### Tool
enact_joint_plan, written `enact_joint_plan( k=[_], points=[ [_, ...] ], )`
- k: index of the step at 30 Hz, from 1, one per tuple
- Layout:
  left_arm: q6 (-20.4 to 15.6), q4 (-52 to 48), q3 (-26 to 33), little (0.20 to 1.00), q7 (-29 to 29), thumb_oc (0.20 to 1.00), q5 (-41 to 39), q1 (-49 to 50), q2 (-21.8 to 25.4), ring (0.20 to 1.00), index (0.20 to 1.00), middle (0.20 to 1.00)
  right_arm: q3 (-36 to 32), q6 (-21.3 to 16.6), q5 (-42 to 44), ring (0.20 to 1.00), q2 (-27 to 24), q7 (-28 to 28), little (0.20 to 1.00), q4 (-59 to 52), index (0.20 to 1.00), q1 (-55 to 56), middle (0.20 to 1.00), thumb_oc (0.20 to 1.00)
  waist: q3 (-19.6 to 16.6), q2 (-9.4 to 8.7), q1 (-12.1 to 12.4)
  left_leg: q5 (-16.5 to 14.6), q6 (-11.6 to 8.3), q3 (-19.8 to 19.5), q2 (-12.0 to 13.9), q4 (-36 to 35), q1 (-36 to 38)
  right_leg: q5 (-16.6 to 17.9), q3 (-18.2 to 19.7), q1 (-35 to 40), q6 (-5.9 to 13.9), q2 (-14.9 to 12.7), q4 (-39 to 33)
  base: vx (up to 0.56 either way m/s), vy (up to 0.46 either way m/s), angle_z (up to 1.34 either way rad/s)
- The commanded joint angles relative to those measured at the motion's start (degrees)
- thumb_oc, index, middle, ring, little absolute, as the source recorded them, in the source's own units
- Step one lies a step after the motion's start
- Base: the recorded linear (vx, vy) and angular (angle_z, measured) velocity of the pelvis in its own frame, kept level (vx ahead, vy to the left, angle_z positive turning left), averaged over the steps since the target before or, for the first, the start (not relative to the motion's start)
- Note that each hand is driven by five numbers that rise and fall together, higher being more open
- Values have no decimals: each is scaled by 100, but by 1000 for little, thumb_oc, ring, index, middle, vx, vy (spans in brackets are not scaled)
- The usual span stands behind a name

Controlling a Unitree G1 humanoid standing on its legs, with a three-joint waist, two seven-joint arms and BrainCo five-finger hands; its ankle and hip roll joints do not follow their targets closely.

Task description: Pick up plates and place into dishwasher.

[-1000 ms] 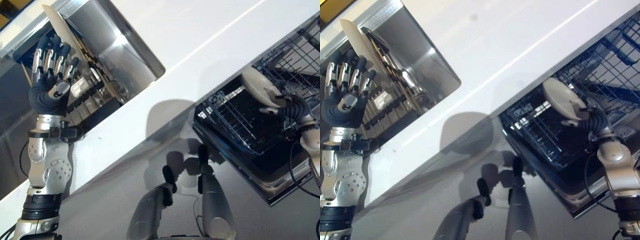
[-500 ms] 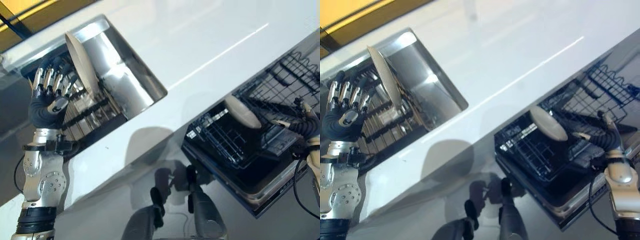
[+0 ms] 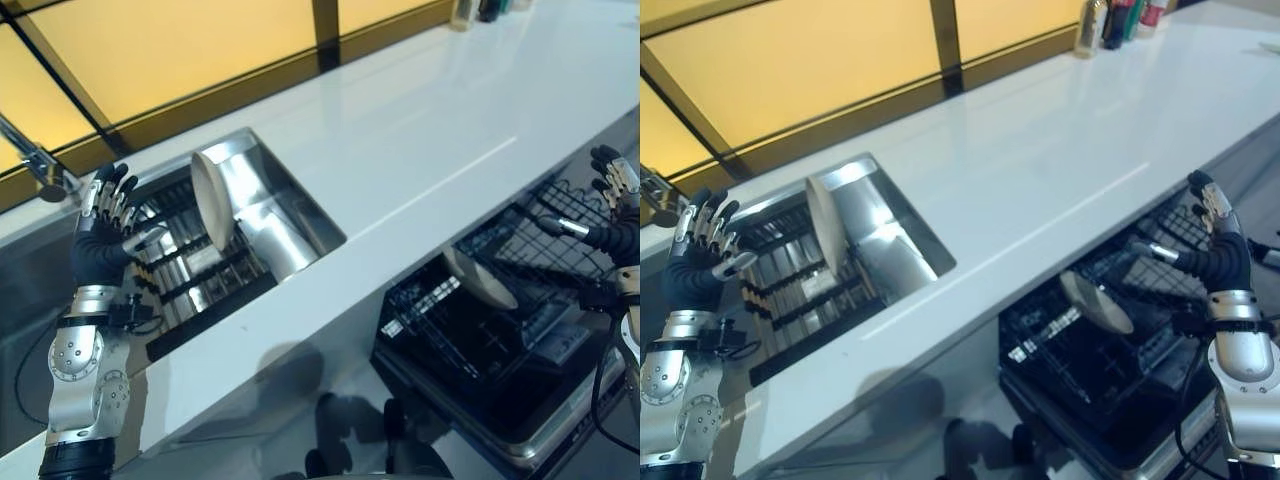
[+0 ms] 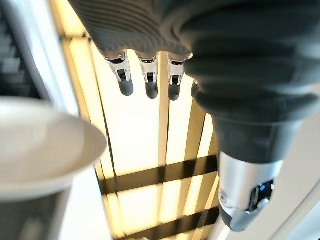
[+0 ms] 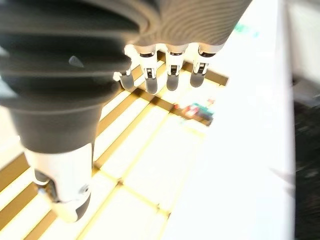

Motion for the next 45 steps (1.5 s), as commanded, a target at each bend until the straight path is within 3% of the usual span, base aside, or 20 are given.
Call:
enact_joint_plan(
  k=[1, 3, 4, 5, 7, 10, 15, 19, 24, 30, 35, 40, 45],
  points=[
    [-360, 195, 200, 1000, 429, 1000, 1205, -39, 906, 1000, 1000, 1000, -30, -328, 62, 1000, 63, 169, 1000, -292, 1000, -142, 1000, 1000, -306, -235, 117, -248, 46, -196, -133, 304, -388, -1246, -144, 375, 308, -66, 548, 85, 70, 26],
    [-351, 313, 157, 1000, 780, 1000, 2138, -52, 1163, 1000, 1000, 1000, 31, -275, 210, 1000, 21, 249, 1000, -303, 1000, -153, 1000, 1000, -344, -220, 127, -253, 42, -227, -144, 280, -310, -1253, -191, 468, 322, -88, 523, 89, 84, 25],
    [-373, 469, 113, 1000, 1184, 1000, 3323, -30, 1515, 1000, 1000, 1000, 77, -210, 302, 1000, -44, 347, 1000, -313, 1000, -161, 1000, 1000, -369, -189, 125, -266, 39, -237, -151, 254, -238, -1264, -225, 535, 342, -108, 514, 86, 89, 28],
    [-427, 590, 51, 1000, 1390, 1000, 3605, -32, 1709, 1000, 1000, 1000, 71, -173, 360, 1000, -99, 369, 1000, -310, 1000, -166, 1000, 1000, -377, -176, 117, -258, 40, -245, -158, 239, -223, -1255, -237, 553, 348, -120, 504, 93, 126, 30],
    [-327, 849, -112, 1000, 1890, 1000, 5050, -56, 2342, 1000, 1000, 1000, 102, -88, 613, 1000, -298, 461, 1000, -249, 1000, -198, 1000, 1000, -375, -102, 80, -255, 37, -252, -171, 225, -182, -1255, -272, 581, 381, -183, 525, 55, 138, 23],
    [-197, 1076, -422, 1000, 2131, 1000, 5275, -208, 2969, 1000, 1000, 1000, 200, -7, 833, 1000, -570, 523, 1000, -100, 1000, -296, 1000, 1000, -350, 0, 27, -258, 43, -257, -207, 218, -169, -1266, -296, 555, 417, -267, 587, 32, 135, 9],
    [90, 1410, -978, 1000, 3097, 1000, 6361, -418, 3450, 1000, 1000, 1000, 450, -66, 998, 1000, -903, 655, 1000, 136, 1000, -350, 1000, 1000, -251, 240, -97, -252, 77, -207, -305, 237, -183, -1255, -268, 449, 481, -414, 691, 29, 159, 2],
    [385, 1732, -1524, 1000, 3815, 1000, 6852, -792, 3640, 1000, 1000, 1000, 679, -94, 1052, 1000, -1144, 743, 1000, 322, 1000, -470, 1000, 1000, -160, 409, -224, -249, 105, -94, -379, 254, -214, -1231, -192, 314, 533, -512, 775, 33, 144, 1],
    [723, 2027, -2302, 1000, 4147, 1000, 7265, -1531, 3746, 1000, 1000, 1000, 993, 30, 1162, 1000, -1404, 665, 1000, 405, 1000, -842, 1000, 1000, 43, 603, -418, -271, 131, 69, -454, 341, -299, -1213, -47, 97, 573, -607, 908, 16, 115, -4],
    [1274, 2395, -2913, 1000, 4487, 1000, 7144, -2262, 3707, 1000, 1000, 1000, 1308, 222, 1168, 1000, -1602, 578, 1000, 458, 1000, -1255, 1000, 1000, 343, 759, -631, -322, 157, 276, -512, 497, -471, -1179, 183, -198, 591, -659, 1016, 3, 75, -22],
    [1986, 2707, -2910, 1000, 4692, 1000, 6760, -2484, 3629, 1000, 1000, 1000, 1316, 230, 1138, 1000, -1583, 568, 1000, 535, 1000, -1272, 1000, 1000, 465, 796, -731, -338, 153, 366, -535, 565, -534, -1146, 303, -302, 574, -645, 1015, 31, 28, -27],
    [2477, 3039, -2596, 1000, 4942, 1000, 6798, -2271, 3420, 1000, 1000, 1000, 1175, 264, 1111, 1000, -1545, 683, 1000, 545, 1000, -1160, 1000, 1000, 390, 785, -753, -358, 136, 372, -541, 582, -470, -1171, 307, -262, 551, -652, 1023, 75, 17, -8],
    [2370, 3167, -2623, 1000, 4679, 1000, 7234, -2190, 3264, 1000, 1000, 1000, 1066, 443, 1185, 1000, -1675, 855, 1000, 525, 1000, -1184, 1000, 1000, 350, 841, -791, -378, 101, 341, -555, 647, -441, -1233, 297, -262, 527, -689, 1123, 71, 38, 5]
  ],
)
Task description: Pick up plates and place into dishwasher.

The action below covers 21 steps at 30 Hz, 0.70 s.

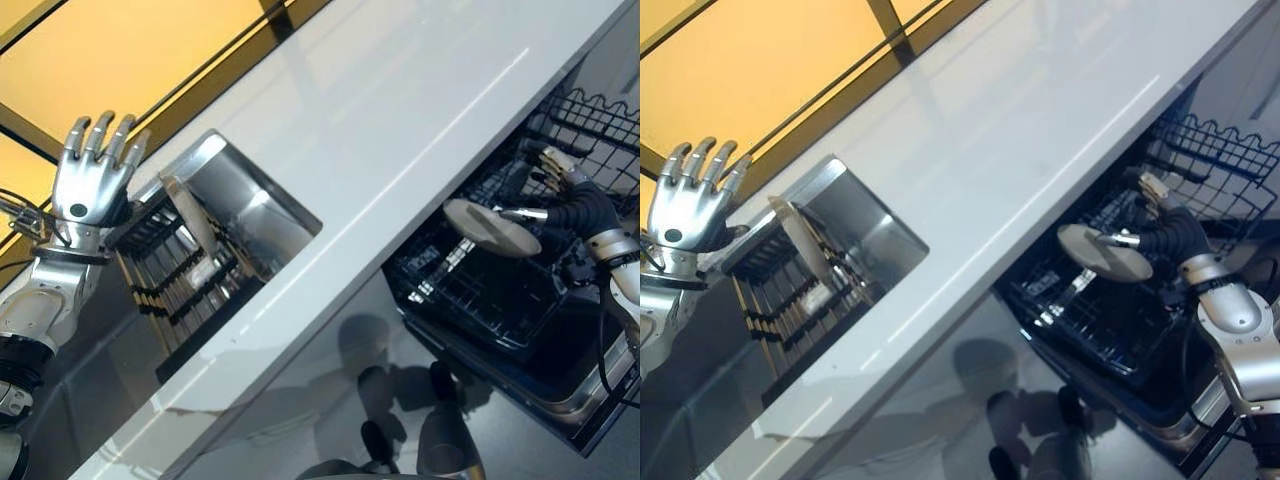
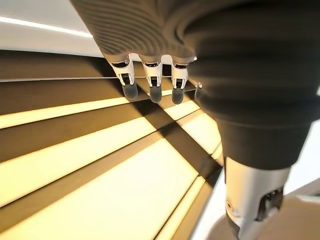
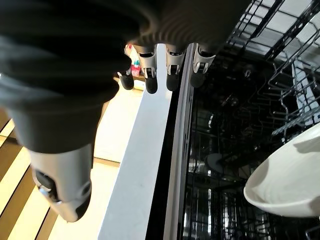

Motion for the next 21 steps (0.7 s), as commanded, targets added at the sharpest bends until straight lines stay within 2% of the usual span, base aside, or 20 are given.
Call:
enact_joint_plan(
  k=[1, 7, 12, 21],
  points=[
    [134, 246, 446, 1000, -139, 1000, 289, 159, 124, 1000, 1000, 1000, -174, -32, 189, 1000, -288, 100, 1000, -310, 1000, -189, 1000, 1000, -473, -360, -29, -604, -66, 26, -289, 946, -479, -1151, 54, 135, 309, -417, 792, 28, 53, 6],
    [-60, 284, 88, 1000, -564, 1000, 383, 22, 176, 1000, 1000, 1000, -63, -30, 141, 1000, -348, 54, 1000, -291, 1000, -356, 1000, 1000, -308, -310, -46, -569, -80, -10, -297, 969, -604, -1146, 73, 22, 283, -405, 825, -19, 30, 0],
    [-62, 251, 45, 1000, -463, 1000, 238, -13, 301, 1000, 1000, 1000, -73, -68, 156, 1000, -326, -21, 1000, -335, 1000, -332, 1000, 1000, -219, -337, -22, -540, -78, -44, -292, 981, -682, -1130, 51, -41, 262, -391, 834, -4, -2, -1],
    [22, 340, -97, 1000, -222, 1000, 214, -306, 113, 1000, 1000, 1000, 46, 128, 123, 1000, -370, -10, 1000, -339, 1000, -646, 1000, 1000, -116, -280, -53, -479, -104, -44, -299, 1058, -850, -1127, 115, -280, 217, -407, 973, -5, 12, 3]
  ],
)
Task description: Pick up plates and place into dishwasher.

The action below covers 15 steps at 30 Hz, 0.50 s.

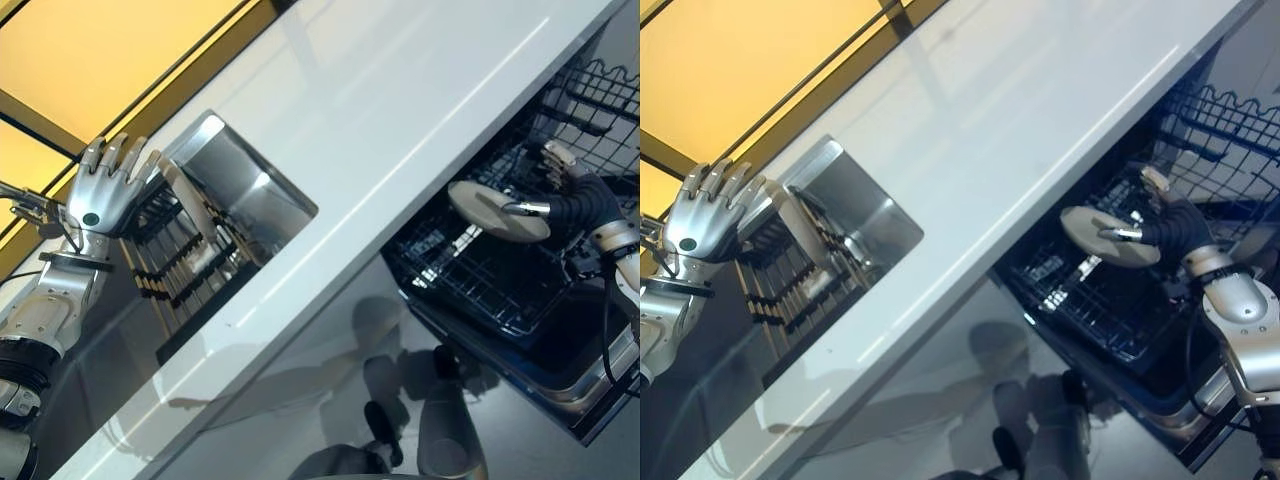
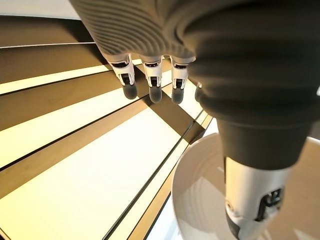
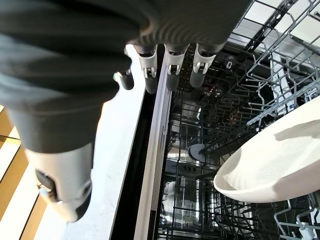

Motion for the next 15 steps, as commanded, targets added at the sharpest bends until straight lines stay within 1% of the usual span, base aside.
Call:
enact_joint_plan(
  k=[1, 4, 9, 13, 15],
  points=[
    [218, 246, 81, 1000, 211, 1000, -87, -254, 150, 1000, 1000, 1000, 38, -47, 118, 1000, -232, -64, 1000, -408, 1000, -326, 1000, 1000, -456, -327, -63, -492, -131, -13, -179, 833, -525, -419, 4, 668, 280, -211, -535, 0, 0, 0],
    [252, 282, 74, 1000, 205, 1000, -105, -274, 115, 1000, 1000, 1000, 22, 12, 141, 1000, -298, -66, 1000, -429, 1000, -371, 1000, 1000, -406, -301, -97, -470, -143, -2, -180, 847, -576, -411, 52, 582, 271, -212, -501, 1, 11, -1],
    [213, 317, -25, 1000, 110, 1000, -16, -368, 63, 1000, 1000, 1000, 3, 64, 143, 1000, -329, -48, 1000, -448, 1000, -453, 1000, 1000, -334, -274, -141, -438, -160, 18, -181, 889, -676, -392, 117, 446, 254, -208, -443, -5, 15, -4],
    [182, 359, -72, 1000, 160, 1000, 76, -442, 10, 1000, 1000, 1000, 5, 92, 137, 1000, -313, -69, 1000, -488, 1000, -497, 1000, 1000, -252, -251, -174, -409, -167, 37, -177, 917, -761, -378, 159, 317, 242, -197, -384, 0, 0, 0],
    [121, 349, -97, 1000, 84, 1000, 144, -466, 2, 1000, 1000, 1000, -4, 129, 158, 1000, -330, -72, 1000, -518, 1000, -512, 1000, 1000, -232, -225, -186, -388, -175, 44, -179, 915, -787, -371, 169, 280, 239, -203, -369, 0, 0, 0]
  ],
)
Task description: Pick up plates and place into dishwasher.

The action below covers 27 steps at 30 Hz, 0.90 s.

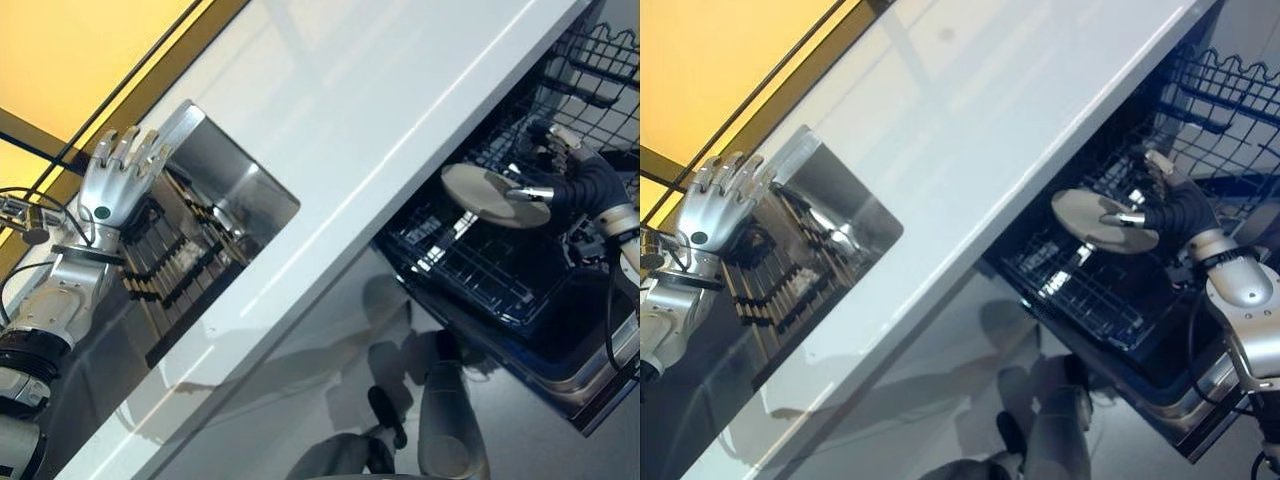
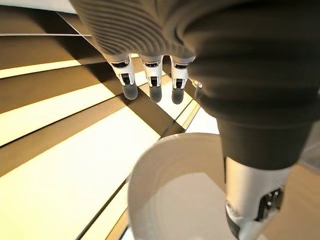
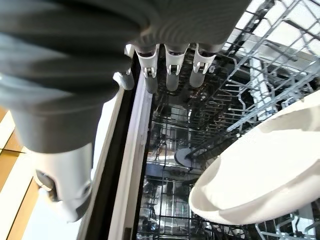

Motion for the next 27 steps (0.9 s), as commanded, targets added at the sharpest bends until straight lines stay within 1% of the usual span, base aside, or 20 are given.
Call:
enact_joint_plan(
  k=[1, 5, 7, 9, 12, 13, 14, 15, 16, 17, 19, 21, 27],
  points=[
    [69, 320, 132, 1000, 53, 1000, 163, -212, 140, 1000, 1000, 1000, -21, -183, 148, 1000, -203, -75, 1000, -518, 1000, -257, 1000, 1000, -299, -312, -82, -358, -134, -22, -137, 804, -511, -134, 2, 802, 267, -193, -904, 0, 0, 0],
    [-114, 366, 17, 1000, -142, 1000, 225, -308, 80, 1000, 1000, 1000, -8, -134, 97, 1000, -217, -46, 1000, -535, 1000, -318, 1000, 1000, -240, -249, -123, -336, -150, -3, -147, 837, -558, -128, 33, 725, 262, -213, -855, 17, 24, -4],
    [-360, 414, -88, 1000, -532, 1000, 305, -376, 23, 1000, 1000, 1000, -15, -92, 37, 1000, -215, 13, 1000, -525, 1000, -358, 1000, 1000, -203, -213, -155, -327, -160, 9, -151, 854, -576, -132, 51, 699, 259, -219, -828, 31, 40, -6],
    [-691, 468, -254, 1000, -1170, 1000, 369, -437, 22, 1000, 1000, 1000, -22, -32, 8, 1000, -231, 54, 1000, -545, 1000, -406, 1000, 1000, -155, -174, -194, -308, -169, 5, -160, 848, -589, -123, 78, 668, 254, -209, -814, 22, 40, -5],
    [-974, 537, -467, 1000, -2181, 1000, 255, -422, 11, 1000, 1000, 1000, -6, 50, 20, 1000, -265, 63, 1000, -569, 1000, -473, 1000, 1000, -80, -148, -239, -301, -173, -27, -182, 815, -553, -144, 87, 696, 254, -200, -812, 22, 28, -6],
    [-1016, 542, -517, 944, -2377, 944, 196, -413, 18, 944, 944, 944, 4, 66, 27, 1000, -282, 59, 1000, -581, 1000, -500, 1000, 1000, -68, -138, -233, -284, -179, -23, -179, 815, -574, -101, 108, 682, 247, -180, -842, 0, 0, 0],
    [-1060, 546, -560, 859, -2593, 859, 151, -421, 34, 859, 859, 859, 10, 89, 29, 1000, -293, 51, 1000, -590, 1000, -527, 1000, 1000, -50, -135, -228, -281, -180, -32, -180, 811, -572, -92, 105, 690, 245, -176, -856, 0, 0, 0],
    [-1088, 542, -609, 605, -2823, 605, 143, -442, 54, 605, 605, 605, 16, 123, 30, 1000, -309, 52, 1000, -606, 1000, -561, 1000, 1000, -35, -131, -226, -277, -183, -41, -183, 813, -574, -85, 100, 699, 242, -178, -868, 7, 13, -4],
    [-1109, 569, -641, 379, -2952, 379, 146, -462, 62, 379, 379, 379, 15, 135, 32, 1000, -323, 62, 1000, -602, 1000, -589, 1000, 1000, -19, -126, -228, -275, -187, -47, -184, 819, -575, -82, 98, 702, 240, -179, -869, 7, 19, -4],
    [-1157, 589, -669, 200, -3103, 200, 76, -482, 87, 200, 200, 200, 10, 132, 40, 1000, -341, 79, 1000, -592, 1000, -608, 1000, 1000, -5, -120, -232, -274, -190, -52, -185, 825, -576, -77, 97, 703, 237, -181, -871, 7, 23, -3],
    [-1209, 624, -749, 200, -3323, 200, -10, -535, 133, 200, 200, 200, -1, 149, 62, 1000, -385, 91, 1000, -588, 1000, -640, 1000, 1000, 9, -110, -234, -270, -196, -66, -190, 834, -575, -67, 95, 713, 232, -185, -880, 0, 0, 0],
    [-1274, 671, -780, 200, -3292, 200, -122, -560, 179, 200, 200, 200, -33, 177, 90, 1000, -419, 118, 1000, -585, 1000, -660, 1000, 1000, 21, -97, -233, -270, -194, -79, -193, 837, -569, -68, 87, 727, 225, -188, -883, 0, 0, 0],
    [-1295, 595, -747, 200, -3235, 200, -231, -577, 236, 200, 200, 200, -146, 194, 32, 1000, -361, 160, 1000, -613, 1000, -535, 1000, 1000, -19, -80, -185, -258, -194, -136, -208, 807, -517, -82, 16, 828, 212, -213, -913, 0, 0, 0]
  ],
)
